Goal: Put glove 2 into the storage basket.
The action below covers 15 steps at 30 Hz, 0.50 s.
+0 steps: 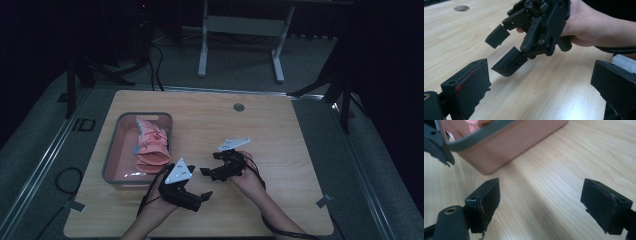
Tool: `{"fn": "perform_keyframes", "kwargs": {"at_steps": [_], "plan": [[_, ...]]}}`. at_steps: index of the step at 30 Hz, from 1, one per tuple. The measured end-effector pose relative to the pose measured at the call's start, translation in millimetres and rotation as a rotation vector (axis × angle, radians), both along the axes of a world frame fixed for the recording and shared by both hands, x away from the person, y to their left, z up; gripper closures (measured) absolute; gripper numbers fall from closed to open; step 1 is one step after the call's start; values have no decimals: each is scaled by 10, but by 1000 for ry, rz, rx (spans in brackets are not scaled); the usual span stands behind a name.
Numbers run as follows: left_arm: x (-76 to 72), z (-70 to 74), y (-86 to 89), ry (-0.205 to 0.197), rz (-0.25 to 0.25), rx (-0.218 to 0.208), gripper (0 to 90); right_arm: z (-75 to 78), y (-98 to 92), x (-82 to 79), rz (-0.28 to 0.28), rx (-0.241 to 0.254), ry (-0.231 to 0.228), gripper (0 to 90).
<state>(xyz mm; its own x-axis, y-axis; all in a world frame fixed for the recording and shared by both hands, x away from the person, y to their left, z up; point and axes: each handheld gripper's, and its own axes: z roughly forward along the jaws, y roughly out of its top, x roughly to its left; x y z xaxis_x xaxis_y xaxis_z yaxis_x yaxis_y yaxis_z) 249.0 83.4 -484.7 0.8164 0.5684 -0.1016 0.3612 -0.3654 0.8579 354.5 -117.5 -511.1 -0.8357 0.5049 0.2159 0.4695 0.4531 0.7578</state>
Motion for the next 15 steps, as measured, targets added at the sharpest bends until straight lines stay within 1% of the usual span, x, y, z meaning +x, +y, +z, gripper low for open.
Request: {"fn": "perform_keyframes", "kwargs": {"at_steps": [1,3,4,5,6,7,9,11,12,13,14,15], "plan": [[-1,-34,-19,5,-3,0,23,-38,-25,-10,4,6,5,154],[-4,-102,-53,16,-12,-1,23,-96,-58,-30,13,5,-2,153],[-4,-102,-53,16,-12,-1,23,-96,-58,-30,13,5,-2,153],[-11,-163,-84,24,-19,5,23,-149,-92,-61,21,6,-14,152],[-17,-198,-99,29,-24,1,23,-166,-101,-71,22,3,-11,149],[-17,-198,-99,29,-24,1,23,-166,-101,-71,22,3,-11,149],[-28,-266,-126,37,-32,9,23,-248,-137,-106,29,-11,-9,149],[-32,-294,-130,39,-34,11,23,-268,-145,-114,32,-19,-7,149],[-34,-329,-130,49,-37,6,23,-327,-171,-129,33,-24,-2,149],[-34,-329,-130,49,-37,6,23,-327,-171,-129,33,-24,-2,149],[-34,-358,-126,58,-36,7,23,-361,-193,-138,27,-33,5,149],[-34,-358,-126,58,-36,7,23,-368,-198,-142,25,-29,3,149]]}}
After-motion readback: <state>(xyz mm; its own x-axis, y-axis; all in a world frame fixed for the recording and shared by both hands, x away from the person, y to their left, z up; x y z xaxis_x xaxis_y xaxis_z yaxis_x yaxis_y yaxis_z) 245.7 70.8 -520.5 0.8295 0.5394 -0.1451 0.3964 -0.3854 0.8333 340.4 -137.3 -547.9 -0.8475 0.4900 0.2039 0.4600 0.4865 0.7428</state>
